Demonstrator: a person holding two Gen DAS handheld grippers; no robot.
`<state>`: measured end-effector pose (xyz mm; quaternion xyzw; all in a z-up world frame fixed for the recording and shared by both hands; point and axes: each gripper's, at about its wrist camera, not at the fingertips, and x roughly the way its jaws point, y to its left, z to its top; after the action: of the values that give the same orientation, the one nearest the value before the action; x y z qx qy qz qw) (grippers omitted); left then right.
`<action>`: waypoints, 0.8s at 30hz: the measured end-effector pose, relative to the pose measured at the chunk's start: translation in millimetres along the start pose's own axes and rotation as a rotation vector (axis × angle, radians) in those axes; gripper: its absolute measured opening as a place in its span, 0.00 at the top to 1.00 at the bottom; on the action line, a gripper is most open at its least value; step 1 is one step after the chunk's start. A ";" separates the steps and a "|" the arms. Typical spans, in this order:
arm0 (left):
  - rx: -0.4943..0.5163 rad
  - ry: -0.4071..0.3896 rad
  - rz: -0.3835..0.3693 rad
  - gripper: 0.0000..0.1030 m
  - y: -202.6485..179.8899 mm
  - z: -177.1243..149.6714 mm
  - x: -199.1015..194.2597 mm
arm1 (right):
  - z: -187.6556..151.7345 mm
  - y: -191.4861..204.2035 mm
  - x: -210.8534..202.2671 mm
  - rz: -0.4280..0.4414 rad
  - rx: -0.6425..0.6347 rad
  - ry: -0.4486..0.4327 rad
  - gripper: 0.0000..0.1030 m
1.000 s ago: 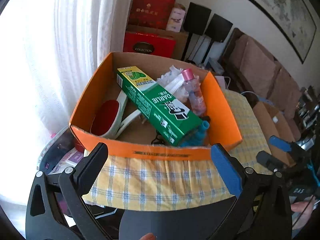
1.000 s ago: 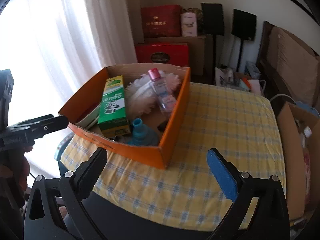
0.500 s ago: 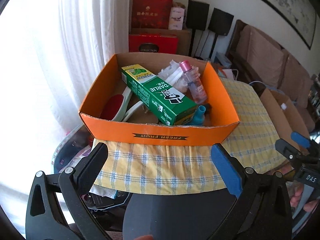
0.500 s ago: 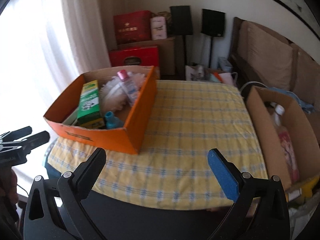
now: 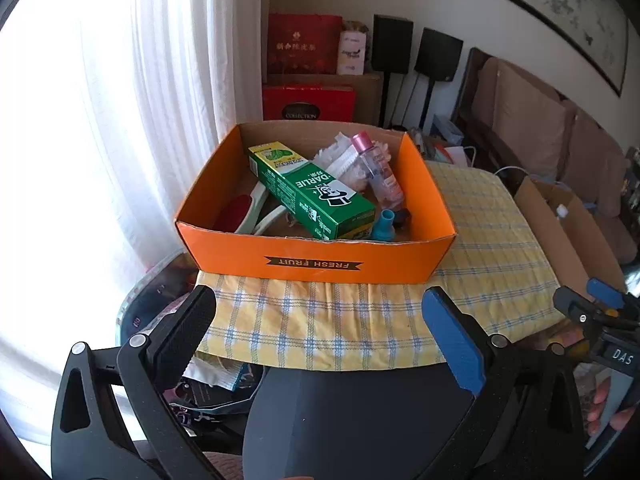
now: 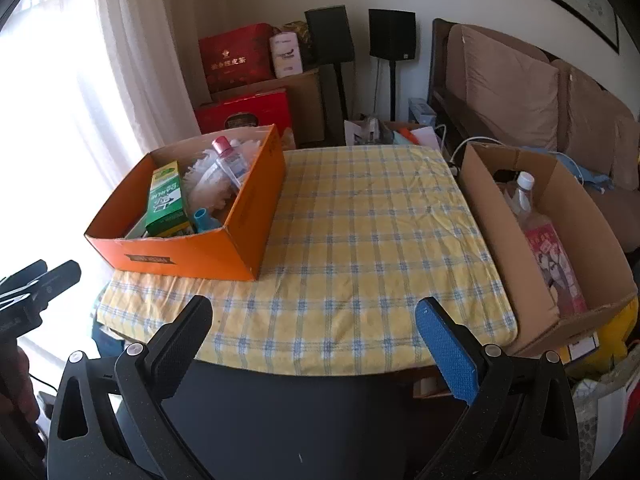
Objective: Organize objects
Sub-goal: 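Open the right tool and withdraw both tools from the tray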
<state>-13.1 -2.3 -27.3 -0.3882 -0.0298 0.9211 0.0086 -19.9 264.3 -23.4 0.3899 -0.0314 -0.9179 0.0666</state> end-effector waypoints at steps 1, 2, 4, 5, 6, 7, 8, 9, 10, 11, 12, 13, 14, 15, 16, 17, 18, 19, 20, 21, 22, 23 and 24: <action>0.002 -0.003 0.004 0.00 -0.5 -0.8 -1.8 | -0.5 -0.4 -1.3 0.000 0.002 0.000 0.00; 0.006 -0.004 0.004 0.00 -1.3 -1.8 -3.5 | -1.5 -0.8 -3.0 0.000 0.007 0.000 0.00; 0.009 -0.004 0.006 0.00 -2.7 -3.2 -5.3 | -2.4 -1.2 -6.0 -0.003 0.014 -0.004 0.00; 0.011 -0.006 0.009 0.00 -3.5 -3.8 -6.6 | -3.1 -1.3 -7.7 -0.003 0.018 -0.006 0.00; 0.013 -0.007 0.010 0.00 -4.2 -4.3 -7.8 | -3.3 -1.1 -8.2 -0.005 0.019 -0.007 0.00; 0.014 -0.007 0.010 0.00 -4.7 -4.4 -8.4 | -3.6 -0.8 -9.7 -0.008 0.020 -0.010 0.00; 0.013 -0.008 0.008 0.00 -5.1 -4.2 -9.1 | -3.9 -0.4 -11.5 -0.013 0.018 -0.015 0.00; 0.012 -0.009 0.008 0.00 -5.5 -4.3 -10.0 | -4.1 0.2 -12.6 -0.018 0.016 -0.018 0.00; 0.012 -0.010 0.008 0.00 -6.2 -4.5 -11.5 | -4.2 1.1 -13.9 -0.023 0.012 -0.023 0.00; 0.014 -0.012 0.007 0.00 -7.0 -4.2 -12.5 | -4.5 2.1 -15.3 -0.028 0.007 -0.027 0.00; 0.015 -0.014 0.008 0.00 -7.4 -4.4 -13.4 | -4.9 2.2 -16.1 -0.031 0.006 -0.029 0.00; 0.016 -0.017 0.009 0.00 -8.2 -4.3 -14.2 | -4.8 2.0 -16.8 -0.031 0.005 -0.031 0.00; 0.017 -0.019 0.010 0.00 -9.0 -4.3 -14.8 | -4.9 2.1 -17.2 -0.029 0.006 -0.031 0.00; 0.019 -0.020 0.009 0.00 -9.8 -4.2 -15.3 | -5.0 2.2 -17.1 -0.030 0.008 -0.029 0.00; 0.020 -0.021 0.009 0.00 -10.7 -4.4 -15.9 | -5.1 2.1 -17.0 -0.031 0.009 -0.029 0.00; 0.021 -0.021 0.007 0.00 -11.6 -4.3 -16.0 | -5.2 2.1 -17.0 -0.032 0.008 -0.030 0.00; 0.022 -0.020 0.005 0.00 -11.9 -4.8 -16.1 | -5.2 2.2 -17.0 -0.033 0.005 -0.031 0.00; 0.023 -0.019 0.004 0.00 -12.5 -4.9 -15.9 | -5.3 2.5 -16.6 -0.035 0.005 -0.029 0.00; 0.025 -0.017 0.003 0.00 -12.9 -5.3 -15.7 | -5.4 2.5 -16.8 -0.034 0.006 -0.030 0.00; 0.025 -0.017 0.003 0.00 -13.1 -5.5 -15.5 | -5.5 2.6 -16.9 -0.033 0.007 -0.030 0.00; 0.025 -0.017 0.004 0.00 -13.6 -5.6 -15.3 | -5.8 2.4 -16.9 -0.034 0.007 -0.030 0.00; 0.024 -0.016 0.004 0.00 -13.5 -5.6 -14.9 | -5.9 2.4 -16.8 -0.035 0.008 -0.029 0.00; 0.023 -0.015 0.004 0.00 -13.3 -5.6 -14.7 | -6.0 2.5 -16.8 -0.036 0.008 -0.029 0.00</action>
<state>1.1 10.8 -19.9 -0.3812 -0.0185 0.9242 0.0111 -3.8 264.3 -15.4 0.3774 -0.0289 -0.9244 0.0479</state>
